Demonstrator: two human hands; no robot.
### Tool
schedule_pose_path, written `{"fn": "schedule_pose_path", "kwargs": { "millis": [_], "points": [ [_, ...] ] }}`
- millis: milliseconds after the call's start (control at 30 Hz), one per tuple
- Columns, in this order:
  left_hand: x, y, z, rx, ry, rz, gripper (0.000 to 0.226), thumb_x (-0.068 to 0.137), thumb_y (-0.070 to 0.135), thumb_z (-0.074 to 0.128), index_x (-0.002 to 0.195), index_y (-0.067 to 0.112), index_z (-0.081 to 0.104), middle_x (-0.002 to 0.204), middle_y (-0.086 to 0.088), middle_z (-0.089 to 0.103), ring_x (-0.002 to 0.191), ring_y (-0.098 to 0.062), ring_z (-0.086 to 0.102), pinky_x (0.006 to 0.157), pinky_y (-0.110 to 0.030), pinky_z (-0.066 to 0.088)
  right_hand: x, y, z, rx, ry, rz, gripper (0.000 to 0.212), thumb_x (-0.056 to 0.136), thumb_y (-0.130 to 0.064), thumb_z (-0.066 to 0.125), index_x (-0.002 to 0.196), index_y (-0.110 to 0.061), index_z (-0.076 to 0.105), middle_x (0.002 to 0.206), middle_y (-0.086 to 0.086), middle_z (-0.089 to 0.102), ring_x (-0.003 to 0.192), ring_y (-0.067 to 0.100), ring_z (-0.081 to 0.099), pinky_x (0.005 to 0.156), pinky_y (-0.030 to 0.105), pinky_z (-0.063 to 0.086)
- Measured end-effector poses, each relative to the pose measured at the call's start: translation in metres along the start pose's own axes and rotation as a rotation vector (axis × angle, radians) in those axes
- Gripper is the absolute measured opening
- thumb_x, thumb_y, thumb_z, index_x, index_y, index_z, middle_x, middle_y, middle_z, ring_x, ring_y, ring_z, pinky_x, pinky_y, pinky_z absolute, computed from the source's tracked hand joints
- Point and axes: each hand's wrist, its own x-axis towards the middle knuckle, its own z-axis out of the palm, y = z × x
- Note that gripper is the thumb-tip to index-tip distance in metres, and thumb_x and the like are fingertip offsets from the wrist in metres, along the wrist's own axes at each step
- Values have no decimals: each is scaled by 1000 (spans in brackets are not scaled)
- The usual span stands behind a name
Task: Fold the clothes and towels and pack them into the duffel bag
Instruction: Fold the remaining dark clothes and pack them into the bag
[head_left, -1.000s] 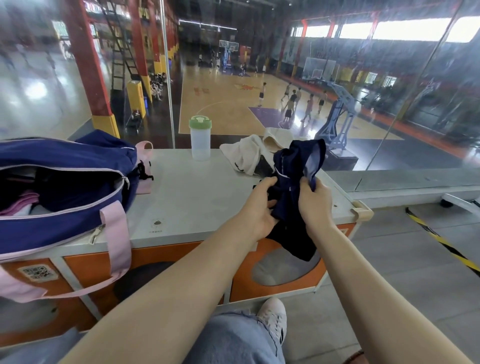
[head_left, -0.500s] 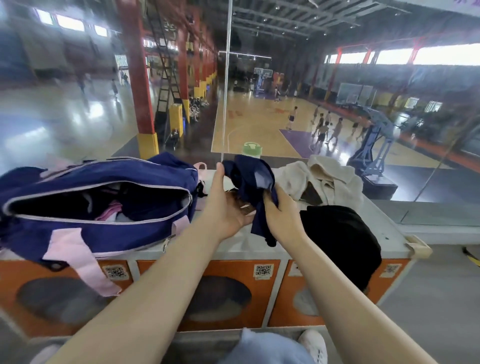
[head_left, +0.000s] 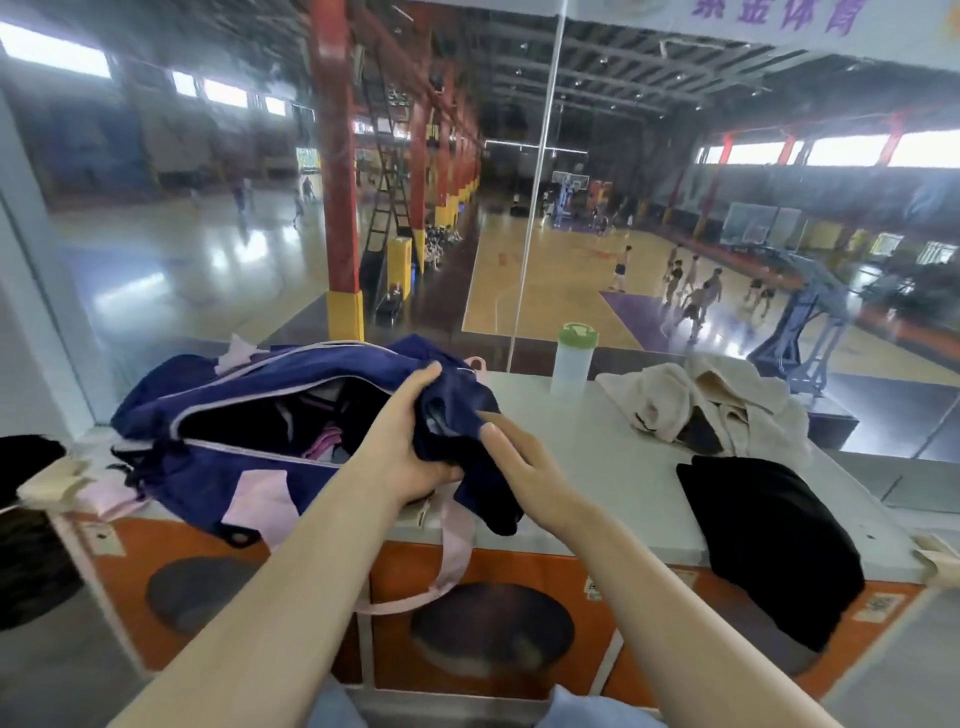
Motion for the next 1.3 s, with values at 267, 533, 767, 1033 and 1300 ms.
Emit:
{"fn": "schedule_pose_path", "kwargs": {
  "millis": [267,533,767,1033,1300],
  "points": [
    [-11,-5,1,109,-18,60,21,88,25,52,97,12,66,76,-7,70,68,-20,66,61,-31,48,21,-22,9,68,167,210,24,98,-38,49,106,-18,60,103,4,66,97,17,63,89,35,52],
    [-14,-5,10,315,69,214,36,84,15,53,119,14,56,100,-19,65,88,-29,65,75,-37,52,22,-15,8,364,153,397,58,83,-57,63,127,-23,48,118,0,65,103,16,65,92,38,54],
    [-15,-3,7,217,3,258,28,87,11,49,111,20,62,96,-12,69,87,-29,66,76,-38,52,25,-8,0,773,77,489,58,79,-54,70,122,-15,63,115,10,70,107,30,67,99,47,50],
    [-17,3,-10,438,28,154,23,83,8,49,102,14,61,88,-13,62,83,-28,61,75,-38,48,21,-5,7,824,165,547,48,76,-27,78,119,-11,64,107,14,72,99,35,69,86,50,56],
    [-6,21,-46,641,130,88,27,92,27,59,116,15,66,117,-9,69,106,-25,64,82,-35,54,18,-2,5,615,240,508,58,73,-19,81,124,-23,55,113,6,68,98,30,67,79,46,59]
  ]
}}
